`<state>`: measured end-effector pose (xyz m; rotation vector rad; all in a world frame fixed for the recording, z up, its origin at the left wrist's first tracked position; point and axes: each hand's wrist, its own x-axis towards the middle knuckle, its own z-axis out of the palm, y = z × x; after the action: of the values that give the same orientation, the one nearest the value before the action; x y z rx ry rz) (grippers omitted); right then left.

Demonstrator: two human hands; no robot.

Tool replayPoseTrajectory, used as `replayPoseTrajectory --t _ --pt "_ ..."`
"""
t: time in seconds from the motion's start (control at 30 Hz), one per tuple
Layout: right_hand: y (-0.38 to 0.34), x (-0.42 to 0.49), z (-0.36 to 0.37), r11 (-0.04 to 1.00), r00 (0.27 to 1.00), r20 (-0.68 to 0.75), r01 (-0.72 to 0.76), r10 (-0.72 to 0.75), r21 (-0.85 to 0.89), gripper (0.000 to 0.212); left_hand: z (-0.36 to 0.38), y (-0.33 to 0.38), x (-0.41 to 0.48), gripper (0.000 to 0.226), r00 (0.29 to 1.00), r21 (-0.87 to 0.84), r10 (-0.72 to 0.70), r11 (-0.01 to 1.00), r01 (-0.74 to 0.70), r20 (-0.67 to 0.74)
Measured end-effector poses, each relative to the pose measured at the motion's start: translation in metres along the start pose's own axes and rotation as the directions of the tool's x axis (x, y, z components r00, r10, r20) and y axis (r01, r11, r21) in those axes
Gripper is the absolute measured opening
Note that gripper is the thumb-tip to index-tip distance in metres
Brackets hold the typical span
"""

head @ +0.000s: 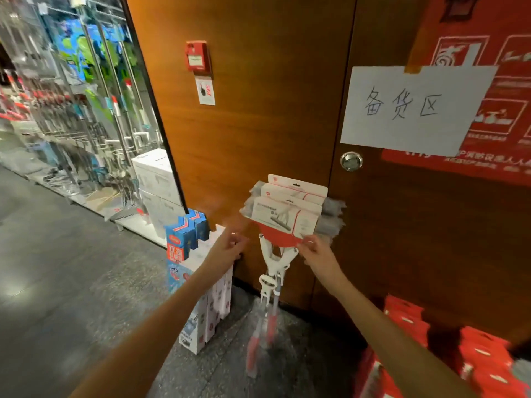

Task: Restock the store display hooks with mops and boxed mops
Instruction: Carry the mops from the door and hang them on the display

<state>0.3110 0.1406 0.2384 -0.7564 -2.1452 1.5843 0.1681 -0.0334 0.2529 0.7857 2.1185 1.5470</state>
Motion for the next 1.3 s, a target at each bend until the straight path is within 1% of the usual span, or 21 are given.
replayPoseTrajectory --t 0.17,0.37,0.47,0.57,0.67,0.73,0.83,0.87,0.93,0.97,1.0,1.07,1.13,1.23,1.3 --pt "0.051 0.043 0.035 0.982 0.979 -0.087 -0.188 0.185 -0.032 0.027 -0.003 -0.065 0.067 0.019 0.988 0.015 -0.084 0.996 0.083 0.131" --pt "0.119 0.120 0.058 0.947 0.937 -0.147 -0.322 0.316 -0.017 0.026 0.020 -0.144 0.165 0.020 0.960 0.056 -0.178 0.984 0.170 0.218" --pt "0.155 0.148 0.068 0.912 0.899 -0.171 -0.410 0.404 -0.003 0.035 0.037 -0.183 0.204 0.024 0.928 0.113 -0.219 0.975 0.194 0.301" --pt "0.185 0.168 0.076 0.878 0.860 -0.190 -0.479 0.473 0.021 0.039 0.050 -0.215 0.235 0.022 0.911 0.143 -0.274 0.960 0.240 0.308" --pt "0.207 0.189 0.083 0.850 0.828 -0.207 -0.525 0.521 0.039 0.040 0.062 -0.241 0.262 0.028 0.893 0.146 -0.333 0.942 0.302 0.303" --pt "0.220 0.202 0.088 0.846 0.815 -0.239 -0.531 0.528 0.059 0.041 0.068 -0.253 0.278 0.035 0.898 0.136 -0.338 0.941 0.311 0.283" --pt "0.239 0.223 0.095 0.863 0.820 -0.280 -0.499 0.500 0.081 0.041 0.076 -0.272 0.301 0.038 0.921 0.034 -0.271 0.962 0.272 0.282" --pt "0.245 0.229 0.098 0.876 0.828 -0.296 -0.476 0.477 0.080 0.043 0.078 -0.278 0.307 0.041 0.918 0.003 -0.237 0.969 0.249 0.317" --pt "0.259 0.241 0.105 0.904 0.846 -0.322 -0.413 0.425 0.107 0.046 0.082 -0.294 0.315 0.057 0.895 -0.027 -0.186 0.976 0.215 0.405" --pt "0.263 0.246 0.108 0.911 0.850 -0.329 -0.390 0.412 0.135 0.043 0.084 -0.301 0.318 0.063 0.882 -0.037 -0.166 0.979 0.202 0.442" --pt "0.264 0.249 0.112 0.915 0.850 -0.338 -0.371 0.403 0.158 0.037 0.087 -0.307 0.319 0.064 0.873 -0.041 -0.145 0.982 0.185 0.465" --pt "0.263 0.253 0.118 0.929 0.851 -0.376 -0.318 0.367 0.188 0.026 0.091 -0.312 0.321 0.060 0.880 -0.080 -0.078 0.988 0.130 0.469" --pt "0.263 0.255 0.122 0.940 0.844 -0.420 -0.268 0.334 0.208 0.022 0.093 -0.312 0.322 0.060 0.878 -0.120 -0.027 0.988 0.096 0.478" --pt "0.259 0.247 0.127 0.946 0.847 -0.427 -0.250 0.316 0.205 0.029 0.083 -0.307 0.316 0.059 0.860 -0.154 0.011 0.985 0.079 0.510" --pt "0.250 0.235 0.129 0.942 0.839 -0.434 -0.257 0.329 0.218 0.036 0.077 -0.301 0.312 0.060 0.852 -0.132 0.012 0.989 0.067 0.524"
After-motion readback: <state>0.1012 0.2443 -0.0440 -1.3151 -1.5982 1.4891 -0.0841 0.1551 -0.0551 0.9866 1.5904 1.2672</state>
